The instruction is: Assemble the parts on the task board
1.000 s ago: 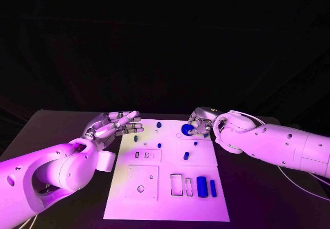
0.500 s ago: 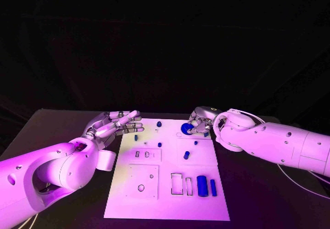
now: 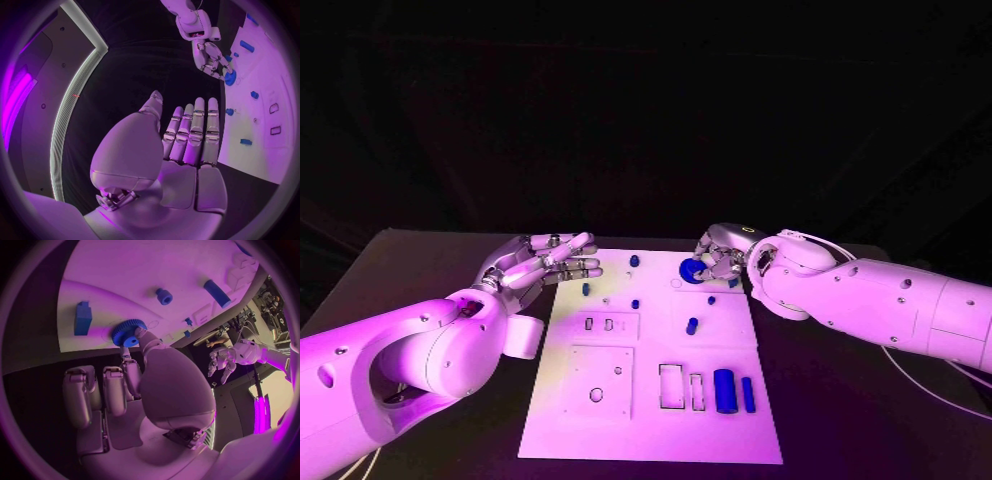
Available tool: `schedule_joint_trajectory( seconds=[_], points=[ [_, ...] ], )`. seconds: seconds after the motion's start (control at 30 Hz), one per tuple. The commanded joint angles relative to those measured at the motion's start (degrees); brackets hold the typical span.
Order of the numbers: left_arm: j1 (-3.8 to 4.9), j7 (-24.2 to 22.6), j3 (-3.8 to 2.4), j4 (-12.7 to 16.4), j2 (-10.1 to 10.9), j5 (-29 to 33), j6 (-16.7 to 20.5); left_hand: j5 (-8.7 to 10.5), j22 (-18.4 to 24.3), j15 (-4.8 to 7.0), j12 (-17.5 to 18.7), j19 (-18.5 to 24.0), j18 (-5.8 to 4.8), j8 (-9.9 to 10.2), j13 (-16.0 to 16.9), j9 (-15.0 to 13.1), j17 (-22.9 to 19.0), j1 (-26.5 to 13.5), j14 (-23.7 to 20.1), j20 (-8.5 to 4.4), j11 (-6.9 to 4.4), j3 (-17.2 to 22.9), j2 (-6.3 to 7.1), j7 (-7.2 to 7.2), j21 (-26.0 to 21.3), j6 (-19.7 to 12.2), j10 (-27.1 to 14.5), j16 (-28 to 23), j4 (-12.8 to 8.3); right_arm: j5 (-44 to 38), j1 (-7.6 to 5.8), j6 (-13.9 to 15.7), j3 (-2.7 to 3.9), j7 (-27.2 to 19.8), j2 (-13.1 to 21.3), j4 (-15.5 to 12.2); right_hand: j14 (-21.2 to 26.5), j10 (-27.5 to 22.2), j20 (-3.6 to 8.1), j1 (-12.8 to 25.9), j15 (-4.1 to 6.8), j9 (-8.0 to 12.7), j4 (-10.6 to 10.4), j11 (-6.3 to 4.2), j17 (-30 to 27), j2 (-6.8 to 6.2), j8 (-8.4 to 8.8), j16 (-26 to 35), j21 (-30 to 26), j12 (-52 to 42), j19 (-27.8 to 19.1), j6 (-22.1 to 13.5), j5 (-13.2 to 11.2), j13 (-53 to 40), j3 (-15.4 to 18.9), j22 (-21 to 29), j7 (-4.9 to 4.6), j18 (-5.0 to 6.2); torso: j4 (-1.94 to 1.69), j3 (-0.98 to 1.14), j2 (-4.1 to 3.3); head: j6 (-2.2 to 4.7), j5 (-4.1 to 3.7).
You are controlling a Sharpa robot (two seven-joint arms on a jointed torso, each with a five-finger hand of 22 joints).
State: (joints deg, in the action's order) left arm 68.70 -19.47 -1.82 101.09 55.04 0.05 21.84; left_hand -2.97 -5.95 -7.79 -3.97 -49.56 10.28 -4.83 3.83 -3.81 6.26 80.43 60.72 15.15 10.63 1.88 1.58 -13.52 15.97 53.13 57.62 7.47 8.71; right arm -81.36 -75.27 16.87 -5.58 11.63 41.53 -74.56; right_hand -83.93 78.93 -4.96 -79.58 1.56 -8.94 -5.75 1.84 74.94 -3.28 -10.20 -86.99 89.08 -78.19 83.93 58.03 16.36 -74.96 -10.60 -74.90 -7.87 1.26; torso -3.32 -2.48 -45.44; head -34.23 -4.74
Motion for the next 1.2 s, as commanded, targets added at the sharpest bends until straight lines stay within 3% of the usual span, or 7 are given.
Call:
schedule_joint_trajectory(
  seconds=[0.03,0.27,0.57,0.8,1.2],
  points=[
    [0.07,0.00,-0.04,0.04,-0.16,0.10,-1.06,0.01,0.09,-0.34,0.23,-0.24,0.27,0.21,-0.08,0.08,0.09,0.13,-0.01,0.26,0.10,-0.14,-0.56,-0.12,-0.10,-0.33,-0.45,-0.37,-0.29,-0.46,0.09,3.85,-0.04,-1.04,0.12,-0.73,-4.52,0.39,0.37,-0.45,0.38,-0.55,0.01,0.12,7.77,0.52,-0.45,-0.32,0.36,-0.28,5.50,1.88,0.53,-1.20,-0.42,-14.40,1.35,-1.05,0.04,0.01,-0.01,0.16,0.05],
    [0.06,0.31,-0.04,-0.11,-0.23,0.10,-1.25,0.01,0.13,-0.38,0.27,-0.24,0.27,0.33,-0.07,0.07,0.13,0.39,0.04,0.27,0.16,-0.04,-0.77,-0.16,-0.10,-0.44,-0.60,-0.47,-0.49,-0.94,0.08,7.26,-0.01,-0.21,0.48,-3.82,-4.52,0.53,0.43,1.28,0.31,-0.48,-0.97,0.14,7.74,-0.13,-0.25,-0.30,0.43,-0.35,5.57,2.15,-1.10,-1.37,-0.32,-14.49,1.33,-1.08,0.00,-0.01,0.02,0.38,0.16],
    [0.06,0.49,-0.04,-0.26,-0.30,0.09,-1.01,0.02,0.20,-0.38,0.22,-0.26,0.28,0.40,-0.02,0.01,0.20,1.06,0.13,0.27,0.13,0.04,-0.85,-0.11,-0.09,-0.40,-0.63,-0.66,-1.09,-3.36,-0.05,8.59,0.01,0.78,-1.94,-6.36,-4.53,0.75,0.43,1.28,0.31,-0.47,-0.97,0.13,7.77,-0.14,-0.24,-0.32,0.45,-0.58,5.60,2.15,-1.12,-1.65,-0.34,-14.52,1.33,-1.08,-0.17,-0.09,0.04,0.42,0.24],
    [0.06,0.50,-0.04,-0.26,-0.38,0.08,-0.91,0.02,0.22,-0.37,0.20,-0.27,0.28,0.41,-0.01,0.00,0.22,1.17,0.15,0.27,0.12,0.04,-0.82,-0.10,-0.09,-0.39,-0.61,-0.69,-1.21,-4.31,-0.05,8.70,-0.01,1.33,-5.27,-5.20,-4.52,0.79,0.43,1.31,0.31,-0.47,-1.00,0.13,7.73,-0.12,-0.23,-0.30,0.44,-0.62,5.58,2.16,-1.09,-1.71,-0.38,-14.50,1.34,-1.08,-0.10,-0.16,0.03,0.38,0.66],
    [0.07,0.51,-0.04,-0.38,-0.64,0.08,-0.91,0.02,0.22,-0.37,0.19,-0.27,0.28,0.41,0.00,0.00,0.22,1.20,0.17,0.27,0.11,0.03,-0.82,-0.09,-0.09,-0.37,-0.59,-0.71,-1.25,-3.31,0.67,6.96,-0.14,1.83,-10.20,-0.97,-4.47,0.55,0.44,1.65,0.30,-0.39,-1.25,0.20,7.53,-0.16,-0.02,-0.22,0.35,-0.37,5.49,1.99,-1.01,-1.46,-0.50,-14.39,1.22,-1.04,-0.13,-0.07,0.00,0.32,0.98]
  ],
)
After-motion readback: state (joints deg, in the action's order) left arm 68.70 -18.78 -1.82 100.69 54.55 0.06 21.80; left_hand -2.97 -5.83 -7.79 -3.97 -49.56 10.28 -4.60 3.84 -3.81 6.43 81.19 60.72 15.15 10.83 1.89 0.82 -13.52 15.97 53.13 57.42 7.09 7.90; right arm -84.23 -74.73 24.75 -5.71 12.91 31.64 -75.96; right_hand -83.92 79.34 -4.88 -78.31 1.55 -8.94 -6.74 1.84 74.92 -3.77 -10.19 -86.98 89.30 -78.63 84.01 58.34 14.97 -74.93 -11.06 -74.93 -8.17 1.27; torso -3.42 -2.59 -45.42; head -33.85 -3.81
